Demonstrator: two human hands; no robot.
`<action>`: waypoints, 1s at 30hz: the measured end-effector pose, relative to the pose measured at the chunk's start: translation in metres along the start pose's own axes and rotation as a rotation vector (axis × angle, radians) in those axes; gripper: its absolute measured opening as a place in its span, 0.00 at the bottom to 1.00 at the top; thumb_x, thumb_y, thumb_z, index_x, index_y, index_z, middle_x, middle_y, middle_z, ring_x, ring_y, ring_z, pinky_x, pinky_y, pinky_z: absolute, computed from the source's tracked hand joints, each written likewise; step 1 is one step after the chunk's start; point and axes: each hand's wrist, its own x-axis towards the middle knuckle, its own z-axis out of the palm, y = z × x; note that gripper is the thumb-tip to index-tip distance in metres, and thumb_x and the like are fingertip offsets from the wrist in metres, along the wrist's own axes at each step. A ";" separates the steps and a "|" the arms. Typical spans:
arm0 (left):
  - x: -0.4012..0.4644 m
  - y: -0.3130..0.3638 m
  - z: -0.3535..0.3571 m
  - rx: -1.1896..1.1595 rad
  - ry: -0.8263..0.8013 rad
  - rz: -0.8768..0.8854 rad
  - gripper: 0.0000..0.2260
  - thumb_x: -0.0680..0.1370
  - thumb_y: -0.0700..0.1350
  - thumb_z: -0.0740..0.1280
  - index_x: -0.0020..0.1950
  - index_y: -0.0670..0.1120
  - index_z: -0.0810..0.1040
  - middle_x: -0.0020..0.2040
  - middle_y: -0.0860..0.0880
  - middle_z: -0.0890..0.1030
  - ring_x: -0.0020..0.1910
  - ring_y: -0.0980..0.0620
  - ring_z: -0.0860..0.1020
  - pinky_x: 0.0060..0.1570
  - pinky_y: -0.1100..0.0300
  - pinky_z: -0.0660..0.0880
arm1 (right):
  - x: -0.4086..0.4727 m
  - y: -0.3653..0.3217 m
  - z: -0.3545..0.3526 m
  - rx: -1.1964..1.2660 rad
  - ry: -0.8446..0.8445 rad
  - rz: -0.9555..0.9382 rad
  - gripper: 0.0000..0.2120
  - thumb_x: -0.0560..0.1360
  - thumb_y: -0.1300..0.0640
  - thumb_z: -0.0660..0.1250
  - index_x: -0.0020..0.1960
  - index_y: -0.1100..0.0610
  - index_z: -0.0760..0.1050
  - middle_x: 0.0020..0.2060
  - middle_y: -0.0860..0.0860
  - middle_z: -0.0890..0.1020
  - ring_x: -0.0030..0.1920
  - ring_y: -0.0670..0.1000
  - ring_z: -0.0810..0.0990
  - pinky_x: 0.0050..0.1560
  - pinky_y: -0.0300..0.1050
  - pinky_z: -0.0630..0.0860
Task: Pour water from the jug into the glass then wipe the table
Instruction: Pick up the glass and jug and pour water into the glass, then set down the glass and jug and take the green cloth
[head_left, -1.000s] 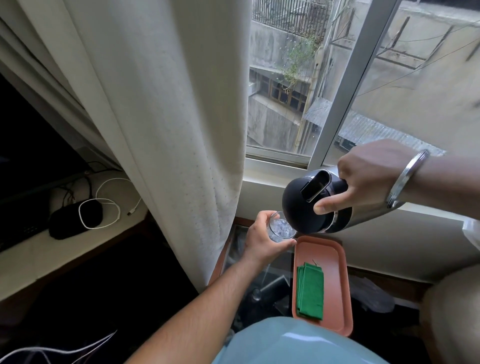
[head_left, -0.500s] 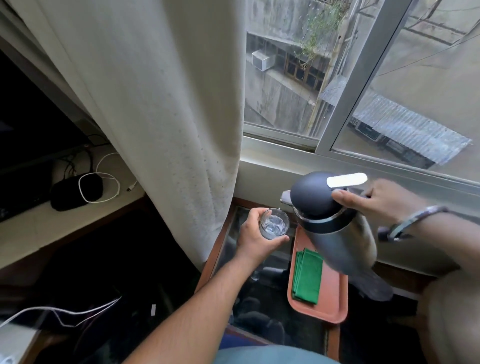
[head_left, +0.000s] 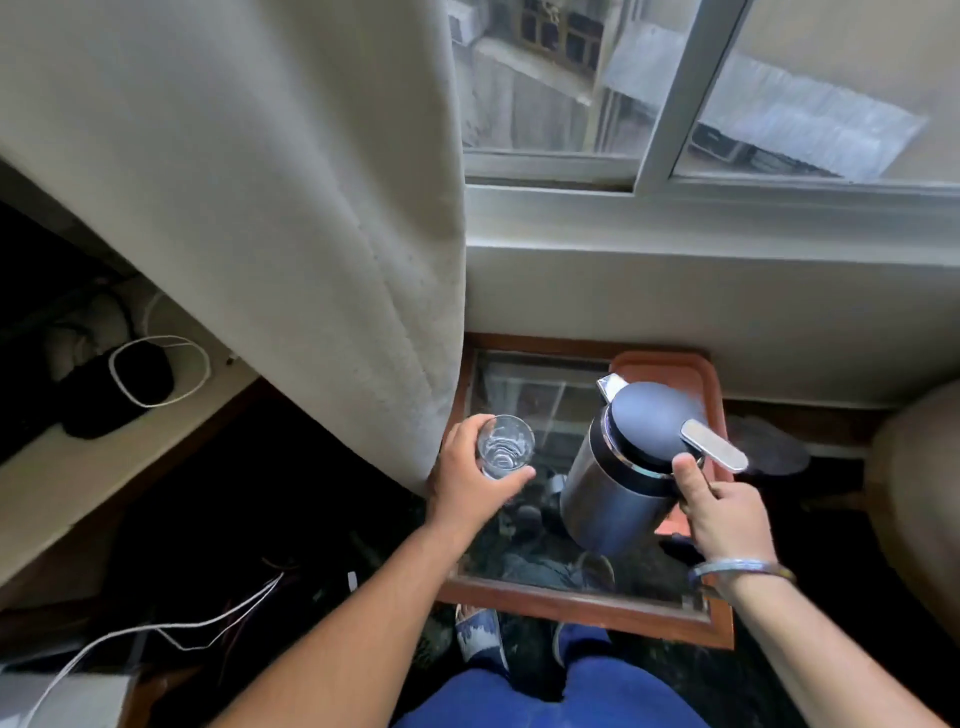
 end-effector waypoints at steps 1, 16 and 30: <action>0.001 -0.010 -0.002 0.000 0.004 -0.001 0.32 0.60 0.55 0.82 0.61 0.54 0.75 0.56 0.54 0.78 0.54 0.53 0.79 0.56 0.54 0.79 | -0.003 0.013 0.009 0.024 0.019 0.008 0.45 0.52 0.18 0.64 0.26 0.65 0.71 0.21 0.54 0.72 0.23 0.57 0.74 0.33 0.69 0.80; 0.012 -0.169 0.094 0.000 -0.109 -0.039 0.34 0.65 0.46 0.83 0.66 0.46 0.71 0.59 0.53 0.72 0.58 0.57 0.73 0.62 0.65 0.68 | 0.025 0.181 0.140 0.203 0.345 -0.005 0.41 0.62 0.21 0.62 0.23 0.60 0.60 0.23 0.53 0.64 0.29 0.49 0.63 0.32 0.60 0.76; 0.010 -0.206 0.147 0.043 -0.097 -0.045 0.33 0.64 0.47 0.83 0.65 0.48 0.72 0.60 0.53 0.74 0.58 0.60 0.72 0.64 0.62 0.71 | 0.027 0.235 0.179 0.394 0.296 -0.014 0.40 0.56 0.23 0.70 0.48 0.57 0.72 0.42 0.57 0.74 0.46 0.58 0.71 0.46 0.57 0.67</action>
